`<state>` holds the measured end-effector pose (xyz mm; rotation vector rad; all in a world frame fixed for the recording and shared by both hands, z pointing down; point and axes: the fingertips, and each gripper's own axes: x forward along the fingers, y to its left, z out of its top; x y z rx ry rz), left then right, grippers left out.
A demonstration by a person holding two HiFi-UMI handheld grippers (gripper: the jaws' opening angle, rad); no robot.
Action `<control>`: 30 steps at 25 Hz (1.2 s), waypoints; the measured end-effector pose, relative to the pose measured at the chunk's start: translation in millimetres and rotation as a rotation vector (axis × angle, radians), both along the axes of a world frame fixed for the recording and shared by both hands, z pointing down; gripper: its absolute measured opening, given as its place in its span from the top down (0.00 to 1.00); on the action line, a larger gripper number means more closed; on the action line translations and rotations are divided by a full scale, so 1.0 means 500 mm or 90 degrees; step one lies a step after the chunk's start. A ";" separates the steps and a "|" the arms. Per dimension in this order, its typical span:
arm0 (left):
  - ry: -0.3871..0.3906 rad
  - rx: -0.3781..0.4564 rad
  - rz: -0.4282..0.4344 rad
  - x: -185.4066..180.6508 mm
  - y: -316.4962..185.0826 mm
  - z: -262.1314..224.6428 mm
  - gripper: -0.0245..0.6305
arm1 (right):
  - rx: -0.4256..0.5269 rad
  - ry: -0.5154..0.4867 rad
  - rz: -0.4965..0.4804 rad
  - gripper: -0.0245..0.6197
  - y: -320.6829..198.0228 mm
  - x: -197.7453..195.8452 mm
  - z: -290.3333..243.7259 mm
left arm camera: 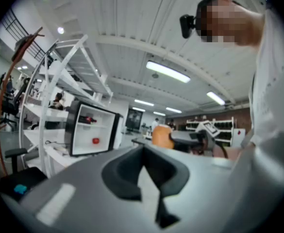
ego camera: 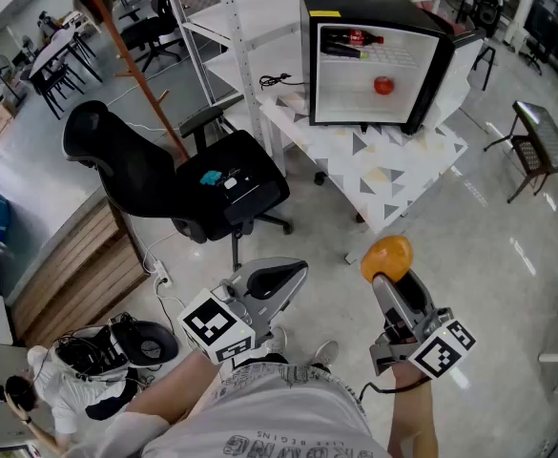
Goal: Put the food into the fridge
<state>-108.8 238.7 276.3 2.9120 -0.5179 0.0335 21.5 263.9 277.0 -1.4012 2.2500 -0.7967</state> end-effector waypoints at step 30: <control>-0.007 0.008 -0.034 0.063 0.066 0.000 0.95 | 0.013 -0.011 -0.038 0.55 0.048 0.055 -0.004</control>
